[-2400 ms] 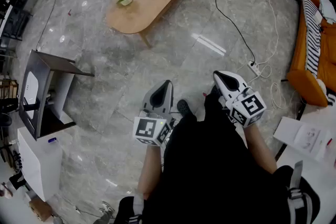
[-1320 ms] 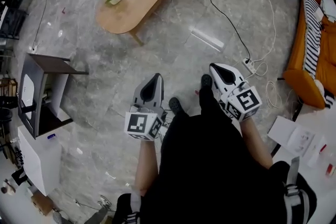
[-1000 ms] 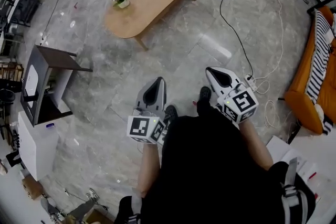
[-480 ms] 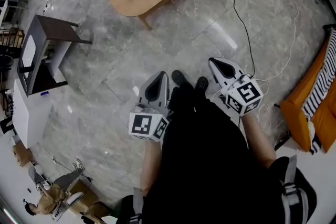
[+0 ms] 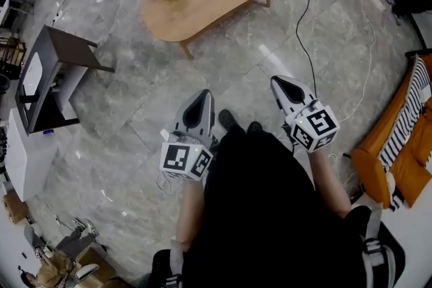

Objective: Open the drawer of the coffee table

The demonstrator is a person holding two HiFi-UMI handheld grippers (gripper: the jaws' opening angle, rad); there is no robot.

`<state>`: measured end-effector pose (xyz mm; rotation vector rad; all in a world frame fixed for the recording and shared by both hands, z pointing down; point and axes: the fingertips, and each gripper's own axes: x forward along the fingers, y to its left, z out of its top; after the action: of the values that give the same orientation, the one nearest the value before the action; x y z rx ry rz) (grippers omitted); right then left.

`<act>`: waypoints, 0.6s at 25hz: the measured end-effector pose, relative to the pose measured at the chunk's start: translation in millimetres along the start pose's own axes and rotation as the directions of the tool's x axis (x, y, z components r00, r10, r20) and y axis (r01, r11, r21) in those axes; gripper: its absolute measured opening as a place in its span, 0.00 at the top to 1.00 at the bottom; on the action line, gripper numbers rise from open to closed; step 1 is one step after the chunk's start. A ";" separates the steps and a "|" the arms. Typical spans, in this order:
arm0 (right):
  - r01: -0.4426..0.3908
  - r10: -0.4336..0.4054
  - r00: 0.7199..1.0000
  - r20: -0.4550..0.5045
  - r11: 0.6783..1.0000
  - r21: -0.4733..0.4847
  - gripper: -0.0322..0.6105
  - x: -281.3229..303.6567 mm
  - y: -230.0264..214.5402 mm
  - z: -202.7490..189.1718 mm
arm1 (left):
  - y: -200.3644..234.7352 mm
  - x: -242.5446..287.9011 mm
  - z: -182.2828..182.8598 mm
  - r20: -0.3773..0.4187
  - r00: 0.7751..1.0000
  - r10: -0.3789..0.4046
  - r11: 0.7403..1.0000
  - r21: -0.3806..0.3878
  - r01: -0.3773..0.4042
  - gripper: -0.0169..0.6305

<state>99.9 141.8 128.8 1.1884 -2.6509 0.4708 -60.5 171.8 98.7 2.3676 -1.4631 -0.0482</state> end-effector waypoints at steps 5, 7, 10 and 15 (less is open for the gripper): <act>0.033 -0.033 0.999 0.004 0.999 -0.014 0.93 30.2 2.0 8.6 | 29.0 16.4 1.5 -0.005 0.999 -0.040 0.999 0.021 0.040 0.95; 0.036 -0.036 0.999 -0.013 0.999 -0.014 0.93 37.3 5.3 7.3 | 39.5 17.5 2.7 -0.010 0.999 -0.033 0.999 0.016 0.033 0.95; 0.036 -0.037 0.998 -0.046 0.999 -0.018 0.93 44.3 7.5 4.2 | 54.8 15.7 0.5 -0.008 1.000 -0.013 1.000 -0.006 0.013 0.95; 0.044 -0.047 0.997 -0.064 0.998 -0.048 0.93 61.6 -4.7 20.3 | 81.4 20.3 2.9 -0.015 1.000 0.022 1.000 -0.018 -0.022 0.95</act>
<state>62.0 89.1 129.8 1.1962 -2.5598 0.4298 -121.6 120.6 124.9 2.3322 -1.4752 -0.0386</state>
